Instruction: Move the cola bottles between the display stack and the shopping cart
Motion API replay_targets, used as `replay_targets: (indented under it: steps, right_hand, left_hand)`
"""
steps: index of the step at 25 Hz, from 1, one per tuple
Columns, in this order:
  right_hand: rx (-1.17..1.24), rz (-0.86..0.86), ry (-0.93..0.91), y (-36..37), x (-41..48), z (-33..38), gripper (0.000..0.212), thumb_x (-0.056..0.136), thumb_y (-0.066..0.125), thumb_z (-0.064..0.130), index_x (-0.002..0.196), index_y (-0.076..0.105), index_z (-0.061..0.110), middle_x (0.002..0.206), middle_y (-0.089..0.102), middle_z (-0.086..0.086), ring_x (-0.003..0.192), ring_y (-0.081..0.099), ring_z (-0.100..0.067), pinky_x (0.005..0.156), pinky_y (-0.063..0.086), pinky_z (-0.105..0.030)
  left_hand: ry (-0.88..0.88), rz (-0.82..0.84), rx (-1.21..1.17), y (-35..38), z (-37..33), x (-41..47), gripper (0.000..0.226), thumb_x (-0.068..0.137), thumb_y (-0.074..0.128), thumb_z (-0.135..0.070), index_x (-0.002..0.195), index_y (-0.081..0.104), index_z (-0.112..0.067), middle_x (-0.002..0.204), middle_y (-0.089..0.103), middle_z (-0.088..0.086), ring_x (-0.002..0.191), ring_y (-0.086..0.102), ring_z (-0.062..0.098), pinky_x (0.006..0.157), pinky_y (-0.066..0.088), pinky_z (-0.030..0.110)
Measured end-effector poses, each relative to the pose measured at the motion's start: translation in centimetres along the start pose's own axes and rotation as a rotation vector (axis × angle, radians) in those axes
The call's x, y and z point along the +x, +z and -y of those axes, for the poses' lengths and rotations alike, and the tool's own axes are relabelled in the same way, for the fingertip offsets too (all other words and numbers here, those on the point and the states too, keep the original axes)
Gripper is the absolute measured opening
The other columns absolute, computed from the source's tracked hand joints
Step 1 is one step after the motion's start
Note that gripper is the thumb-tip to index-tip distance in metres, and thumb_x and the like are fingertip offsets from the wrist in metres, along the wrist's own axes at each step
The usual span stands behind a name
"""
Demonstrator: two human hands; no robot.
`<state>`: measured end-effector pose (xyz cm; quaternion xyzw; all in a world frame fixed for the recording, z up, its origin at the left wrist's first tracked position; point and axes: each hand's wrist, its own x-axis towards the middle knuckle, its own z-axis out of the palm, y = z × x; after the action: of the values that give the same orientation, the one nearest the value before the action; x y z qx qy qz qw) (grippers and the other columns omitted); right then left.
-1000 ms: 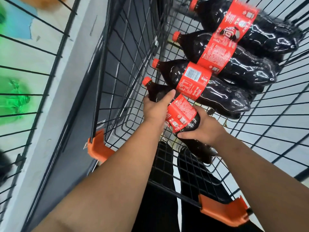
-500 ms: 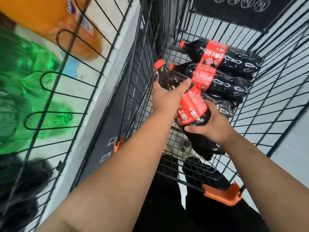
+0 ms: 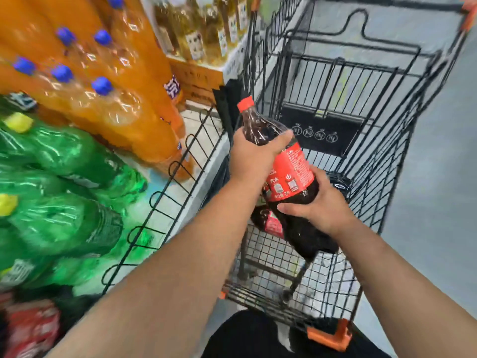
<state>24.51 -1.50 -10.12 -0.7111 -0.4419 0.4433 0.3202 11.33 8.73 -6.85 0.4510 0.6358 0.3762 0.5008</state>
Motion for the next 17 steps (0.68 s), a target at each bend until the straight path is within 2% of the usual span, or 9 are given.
replay_targets:
  steps: [2,4,6,10,13,17]
  right_hand:
    - [0.022,0.002,-0.077,-1.1,-0.5,2.7,0.104,0.048,0.095,0.042,0.134,0.036,0.044,0.109,0.059,0.02,0.107,0.06,-0.013,0.097,0.047,-0.031]
    - [0.055,-0.007,-0.142,-2.0,-1.1,4.9,0.102,0.04,0.094,0.051,0.124,0.037,0.05,0.11,0.063,0.017,0.106,0.062,-0.015,0.1,0.048,-0.04]
    - [0.051,-0.017,-0.222,-3.0,-2.5,7.5,0.101,0.041,0.093,0.051,0.125,0.037,0.048,0.107,0.061,0.02,0.106,0.061,-0.014,0.098,0.048,-0.037]
    - [0.02,-0.001,-0.358,-5.5,-5.0,11.4,0.104,0.033,0.082,0.065,0.126,0.039,0.046,0.11,0.062,0.02,0.104,0.061,-0.011,0.096,0.049,-0.035]
    - [0.004,0.028,-0.439,-6.6,-6.7,13.4,0.113,0.034,0.082,0.068,0.134,0.037,0.044,0.115,0.063,0.015,0.106,0.061,-0.012,0.096,0.049,-0.037]
    - [0.012,0.083,-0.561,-7.1,-10.2,15.4,0.115,0.035,0.081,0.067,0.137,0.036,0.042,0.115,0.062,0.014,0.105,0.059,-0.012,0.089,0.045,-0.029]
  left_hand:
    - [0.067,-0.033,-0.016,-1.1,-3.8,-1.4,0.085,0.04,0.082,-0.068,0.113,0.06,-0.031,0.103,0.075,-0.008,0.091,0.074,0.015,0.089,0.06,0.044]
    - [0.129,-0.067,0.001,-1.9,-7.0,-2.8,0.085,0.044,0.085,-0.067,0.116,0.058,-0.029,0.107,0.073,-0.007,0.095,0.072,0.016,0.091,0.059,0.044]
    - [0.201,-0.116,0.033,-2.8,-10.0,-4.6,0.084,0.048,0.085,-0.066,0.118,0.057,-0.029,0.11,0.071,-0.007,0.099,0.07,0.017,0.092,0.058,0.044]
    - [0.308,-0.182,0.01,-4.8,-14.9,-8.5,0.092,0.045,0.083,-0.069,0.124,0.058,-0.027,0.113,0.07,-0.008,0.1,0.07,0.016,0.093,0.059,0.044]
    - [0.357,-0.247,-0.017,-6.2,-17.1,-12.0,0.086,0.05,0.085,-0.064,0.123,0.057,-0.029,0.117,0.07,-0.007,0.102,0.07,0.017,0.094,0.058,0.045]
    - [0.402,-0.356,-0.025,-8.4,-18.8,-17.2,0.077,0.067,0.091,-0.053,0.129,0.056,-0.026,0.121,0.068,-0.006,0.105,0.068,0.015,0.096,0.057,0.043]
